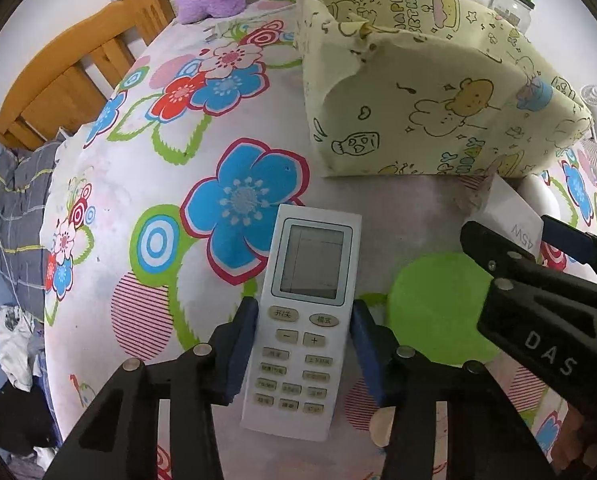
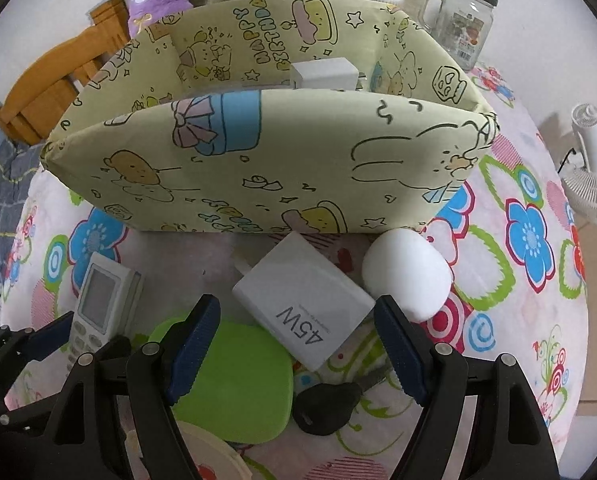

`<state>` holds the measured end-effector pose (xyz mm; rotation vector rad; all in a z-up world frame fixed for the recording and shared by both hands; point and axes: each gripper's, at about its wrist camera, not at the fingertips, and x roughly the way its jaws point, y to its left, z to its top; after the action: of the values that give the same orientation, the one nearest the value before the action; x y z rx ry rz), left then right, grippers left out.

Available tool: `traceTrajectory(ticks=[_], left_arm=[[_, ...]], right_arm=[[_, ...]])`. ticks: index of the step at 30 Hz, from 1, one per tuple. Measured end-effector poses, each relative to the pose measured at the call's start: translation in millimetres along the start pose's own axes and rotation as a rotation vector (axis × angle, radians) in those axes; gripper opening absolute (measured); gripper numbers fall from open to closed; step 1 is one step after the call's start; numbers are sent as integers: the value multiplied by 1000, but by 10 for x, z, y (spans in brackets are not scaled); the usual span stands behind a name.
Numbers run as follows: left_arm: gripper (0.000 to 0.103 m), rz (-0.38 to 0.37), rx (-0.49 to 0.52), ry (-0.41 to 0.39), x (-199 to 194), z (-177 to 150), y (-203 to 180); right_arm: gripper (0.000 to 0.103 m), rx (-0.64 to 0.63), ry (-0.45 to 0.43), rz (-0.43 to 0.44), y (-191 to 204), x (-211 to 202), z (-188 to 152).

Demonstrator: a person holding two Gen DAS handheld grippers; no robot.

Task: Organize rigid objects
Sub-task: 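Grasp the white remote with the left tool while the right tool grasps the larger white charger, then lift the remote with the left tool while the right tool lifts the larger white charger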

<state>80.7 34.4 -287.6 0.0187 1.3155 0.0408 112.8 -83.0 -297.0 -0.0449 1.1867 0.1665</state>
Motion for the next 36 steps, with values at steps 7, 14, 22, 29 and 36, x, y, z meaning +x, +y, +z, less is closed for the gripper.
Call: traceTrajectory(ticks=[7,14,22,29,36], left_arm=[[48,18,37,-12,44,33,-53],[48,9,39,-26,53,69,-75],[47,-6,47,-26,35,88,-63],[46,-38,58,-29,-102,86,-109],[46,-45,82,-54,-267,98,-204]], right_arm=[[79,66,18,9,-45,141,1],[75,80,-2,-20,30,170,17],[74,104,-5,-25,-100,88,-88],[74,132,-17,-33,-207,-113,-140],[74,166,-40,-36,-195,-308,-161]])
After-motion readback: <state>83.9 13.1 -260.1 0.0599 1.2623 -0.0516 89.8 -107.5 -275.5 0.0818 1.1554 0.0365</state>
